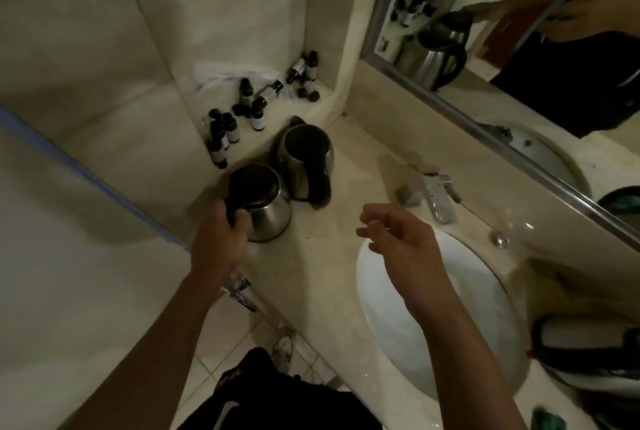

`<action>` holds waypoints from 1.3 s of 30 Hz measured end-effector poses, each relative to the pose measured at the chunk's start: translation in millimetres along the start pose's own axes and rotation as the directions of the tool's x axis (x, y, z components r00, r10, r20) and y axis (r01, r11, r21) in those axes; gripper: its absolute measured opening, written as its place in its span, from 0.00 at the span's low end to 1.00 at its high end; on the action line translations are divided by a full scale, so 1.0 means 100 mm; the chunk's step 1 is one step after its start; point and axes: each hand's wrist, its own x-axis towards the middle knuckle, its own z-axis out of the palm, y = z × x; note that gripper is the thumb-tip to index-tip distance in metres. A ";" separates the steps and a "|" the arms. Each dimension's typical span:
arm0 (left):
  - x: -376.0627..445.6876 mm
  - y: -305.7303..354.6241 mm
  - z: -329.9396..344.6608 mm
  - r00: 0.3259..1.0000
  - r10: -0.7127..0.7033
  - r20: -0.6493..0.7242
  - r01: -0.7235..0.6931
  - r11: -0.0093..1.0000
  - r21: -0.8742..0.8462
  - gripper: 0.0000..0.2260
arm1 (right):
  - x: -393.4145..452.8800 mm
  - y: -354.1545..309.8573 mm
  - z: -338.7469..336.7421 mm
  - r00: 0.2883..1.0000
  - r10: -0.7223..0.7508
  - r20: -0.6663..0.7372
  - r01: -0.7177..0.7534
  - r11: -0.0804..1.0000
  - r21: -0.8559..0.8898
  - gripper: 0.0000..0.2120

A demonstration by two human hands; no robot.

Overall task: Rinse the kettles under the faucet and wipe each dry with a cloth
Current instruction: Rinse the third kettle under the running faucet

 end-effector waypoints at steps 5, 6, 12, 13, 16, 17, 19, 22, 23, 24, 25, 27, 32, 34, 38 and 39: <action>-0.05 -0.14 0.01 0.982 -0.013 0.186 0.119 0.810 -0.574 0.12 | 0.05 -0.02 0.22 1.000 0.006 0.031 -0.007 1.000 0.019 0.14; -0.10 -0.15 -0.01 0.975 0.010 0.221 0.128 0.788 -0.602 0.15 | 0.05 -0.02 0.25 0.999 0.011 0.033 -0.011 1.000 0.022 0.14; -0.35 -0.12 -0.03 0.940 0.067 0.336 0.149 0.802 -0.578 0.21 | 0.08 0.05 0.25 0.999 0.034 0.020 -0.035 0.999 0.027 0.13; -0.40 -0.10 -0.02 0.927 0.077 0.367 0.159 0.805 -0.571 0.20 | 0.08 0.08 0.23 0.999 0.043 0.014 -0.043 0.998 0.035 0.13; -0.61 -0.02 0.02 0.897 0.089 0.433 0.210 0.777 -0.593 0.18 | 0.06 0.19 0.12 0.997 0.070 -0.014 -0.069 0.996 0.058 0.13; -0.66 -0.01 0.07 0.887 0.079 0.455 0.238 0.767 -0.596 0.17 | 0.05 0.24 0.07 0.996 0.085 -0.025 -0.083 0.995 0.057 0.13; -0.73 0.04 0.19 0.853 0.047 0.519 0.337 0.710 -0.618 0.17 | 0.03 0.36 -0.06 0.990 0.123 -0.067 -0.120 0.992 0.049 0.13; -0.79 0.23 0.39 0.755 0.067 0.652 0.516 0.553 -0.655 0.19 | 0.06 0.52 -0.35 0.970 0.148 -0.192 -0.160 0.986 -0.049 0.12; -0.81 0.33 0.46 0.724 0.086 0.684 0.540 0.547 -0.640 0.16 | 0.13 0.55 -0.46 0.957 0.141 -0.254 -0.170 0.981 -0.097 0.13; -0.83 0.44 0.52 0.709 0.106 0.697 0.534 0.566 -0.629 0.13 | 0.23 0.58 -0.58 0.938 0.125 -0.323 -0.172 0.978 -0.121 0.13; -0.83 0.52 0.62 0.704 0.115 0.701 0.517 0.594 -0.617 0.10 | 0.35 0.61 -0.70 0.914 0.110 -0.390 -0.170 0.978 -0.123 0.14; -0.78 0.70 0.85 0.713 0.105 0.693 0.460 0.675 -0.576 0.19 | 0.68 0.70 -0.93 0.870 0.101 -0.483 -0.184 0.975 -0.128 0.13; -0.64 0.79 1.57 0.744 0.106 0.660 0.124 0.949 -0.291 0.36 | 1.69 1.09 -1.30 0.861 0.248 -0.445 -0.344 0.927 -0.150 0.15; -0.66 0.82 1.78 0.745 0.151 0.650 0.042 0.962 -0.271 0.34 | 2.01 1.27 -1.38 0.877 0.324 -0.354 -0.407 0.893 -0.191 0.21; -0.61 0.83 2.07 0.732 0.278 0.623 -0.119 0.951 -0.284 0.26 | 2.43 1.41 -1.53 0.895 0.389 -0.218 -0.420 0.900 -0.120 0.14; -0.59 0.84 2.12 0.727 0.304 0.616 -0.155 0.946 -0.284 0.24 | 2.50 1.43 -1.57 0.899 0.387 -0.205 -0.413 0.906 -0.099 0.11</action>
